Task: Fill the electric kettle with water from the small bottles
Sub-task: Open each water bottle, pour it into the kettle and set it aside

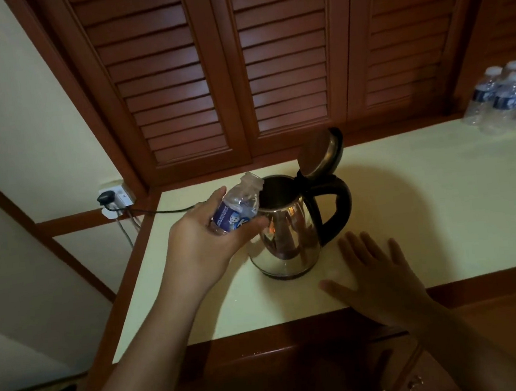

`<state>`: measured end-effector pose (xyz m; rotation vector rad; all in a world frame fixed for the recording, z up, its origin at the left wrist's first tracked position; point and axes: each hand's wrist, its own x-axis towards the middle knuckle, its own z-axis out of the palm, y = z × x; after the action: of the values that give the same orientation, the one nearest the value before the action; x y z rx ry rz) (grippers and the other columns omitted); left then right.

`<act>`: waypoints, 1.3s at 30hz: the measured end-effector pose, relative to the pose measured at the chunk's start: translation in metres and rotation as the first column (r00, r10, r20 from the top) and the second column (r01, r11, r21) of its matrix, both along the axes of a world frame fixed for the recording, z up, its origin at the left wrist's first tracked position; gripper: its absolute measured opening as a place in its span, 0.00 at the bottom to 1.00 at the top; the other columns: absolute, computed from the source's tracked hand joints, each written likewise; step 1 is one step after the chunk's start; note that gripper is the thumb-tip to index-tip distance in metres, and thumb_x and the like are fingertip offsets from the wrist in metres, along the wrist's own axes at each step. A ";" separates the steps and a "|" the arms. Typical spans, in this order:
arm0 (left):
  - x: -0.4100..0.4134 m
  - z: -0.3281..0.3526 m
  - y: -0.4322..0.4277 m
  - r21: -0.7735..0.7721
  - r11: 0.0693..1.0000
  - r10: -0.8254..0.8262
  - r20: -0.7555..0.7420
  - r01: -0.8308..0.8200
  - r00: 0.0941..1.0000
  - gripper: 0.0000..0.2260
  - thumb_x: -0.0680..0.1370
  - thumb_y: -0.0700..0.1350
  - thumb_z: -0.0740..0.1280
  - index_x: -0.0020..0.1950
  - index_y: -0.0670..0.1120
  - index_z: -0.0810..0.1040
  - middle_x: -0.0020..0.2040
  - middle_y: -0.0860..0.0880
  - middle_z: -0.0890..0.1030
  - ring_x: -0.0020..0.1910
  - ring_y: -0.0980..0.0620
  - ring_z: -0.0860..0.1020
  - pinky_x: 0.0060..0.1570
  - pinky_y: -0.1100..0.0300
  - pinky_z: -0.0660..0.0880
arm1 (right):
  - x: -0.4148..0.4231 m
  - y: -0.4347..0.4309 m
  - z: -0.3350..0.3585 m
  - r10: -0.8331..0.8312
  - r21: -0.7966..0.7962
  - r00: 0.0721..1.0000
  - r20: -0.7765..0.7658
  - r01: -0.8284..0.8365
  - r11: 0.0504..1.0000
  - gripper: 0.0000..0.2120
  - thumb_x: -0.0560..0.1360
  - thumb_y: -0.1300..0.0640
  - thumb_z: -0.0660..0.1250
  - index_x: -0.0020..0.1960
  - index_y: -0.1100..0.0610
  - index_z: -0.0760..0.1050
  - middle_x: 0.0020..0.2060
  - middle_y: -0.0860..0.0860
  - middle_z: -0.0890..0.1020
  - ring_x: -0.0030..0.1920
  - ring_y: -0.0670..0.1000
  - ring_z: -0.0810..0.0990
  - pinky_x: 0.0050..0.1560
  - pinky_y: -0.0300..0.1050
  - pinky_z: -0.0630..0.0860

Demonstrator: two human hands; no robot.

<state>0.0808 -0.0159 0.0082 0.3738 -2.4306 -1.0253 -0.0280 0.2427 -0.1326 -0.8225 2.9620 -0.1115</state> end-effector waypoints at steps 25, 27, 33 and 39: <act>-0.030 0.036 -0.033 -0.777 0.630 0.080 0.061 -0.003 0.995 0.32 0.69 0.71 0.73 0.69 0.59 0.76 0.60 0.55 0.83 0.60 0.47 0.78 0.55 0.46 0.66 | 0.004 -0.001 -0.003 -0.043 -0.041 0.999 -0.034 0.041 0.998 0.49 0.71 0.20 0.35 0.82 0.48 0.39 0.81 0.47 0.40 0.80 0.49 0.37 0.78 0.61 0.36; -0.032 0.037 -0.033 -0.795 0.607 0.076 0.056 -0.001 0.996 0.31 0.70 0.71 0.73 0.68 0.59 0.76 0.59 0.55 0.83 0.60 0.46 0.78 0.55 0.46 0.66 | 0.004 -0.001 -0.004 -0.044 -0.059 0.998 -0.037 0.042 0.997 0.49 0.71 0.20 0.35 0.82 0.48 0.40 0.82 0.47 0.41 0.80 0.49 0.37 0.78 0.61 0.37; -0.035 0.044 -0.032 -0.830 0.558 0.056 0.047 0.008 0.997 0.29 0.71 0.67 0.75 0.70 0.59 0.75 0.63 0.55 0.82 0.62 0.45 0.76 0.59 0.42 0.67 | 0.005 0.002 0.001 -0.029 -0.115 0.999 -0.034 0.025 0.993 0.40 0.75 0.23 0.40 0.81 0.43 0.49 0.82 0.45 0.41 0.80 0.47 0.36 0.77 0.64 0.35; -0.037 0.047 -0.030 -0.868 0.497 0.046 0.047 0.018 0.998 0.28 0.72 0.62 0.77 0.70 0.61 0.75 0.66 0.56 0.81 0.62 0.46 0.75 0.59 0.41 0.68 | 0.007 0.004 0.000 -0.017 -0.117 0.999 -0.037 0.013 0.993 0.34 0.77 0.26 0.41 0.78 0.40 0.54 0.82 0.45 0.43 0.80 0.48 0.37 0.77 0.65 0.36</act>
<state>0.0438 -0.0455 0.0556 0.0501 -2.6183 0.3473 -0.0209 0.2470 -0.1323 -0.8245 3.0221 -0.2753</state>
